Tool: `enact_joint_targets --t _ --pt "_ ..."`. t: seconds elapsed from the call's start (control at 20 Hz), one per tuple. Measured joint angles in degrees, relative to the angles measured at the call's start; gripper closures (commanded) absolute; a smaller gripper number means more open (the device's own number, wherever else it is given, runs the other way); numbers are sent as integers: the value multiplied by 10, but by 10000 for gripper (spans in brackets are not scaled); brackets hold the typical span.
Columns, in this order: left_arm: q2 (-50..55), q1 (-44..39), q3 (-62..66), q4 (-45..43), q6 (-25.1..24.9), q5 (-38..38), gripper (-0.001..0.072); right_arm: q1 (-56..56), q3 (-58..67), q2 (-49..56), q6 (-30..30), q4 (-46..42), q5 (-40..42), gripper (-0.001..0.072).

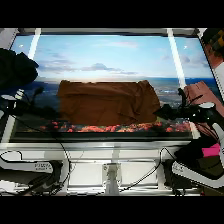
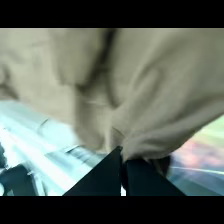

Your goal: Fold the clothes and pants, and hang the long-sleeved shirts on hangers.

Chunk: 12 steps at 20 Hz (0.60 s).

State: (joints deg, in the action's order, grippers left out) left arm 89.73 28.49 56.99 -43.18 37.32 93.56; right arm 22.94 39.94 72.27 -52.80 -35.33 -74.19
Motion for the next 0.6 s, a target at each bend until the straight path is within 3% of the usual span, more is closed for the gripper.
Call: enact_joint_targets --t 0.25,0.6 --pt "-9 15 96 170 49 93 689 0 105 -45 10 52 -63 697" --pt "-51 38 155 480 101 93 690 0 272 -124 -34 71 -45 697"
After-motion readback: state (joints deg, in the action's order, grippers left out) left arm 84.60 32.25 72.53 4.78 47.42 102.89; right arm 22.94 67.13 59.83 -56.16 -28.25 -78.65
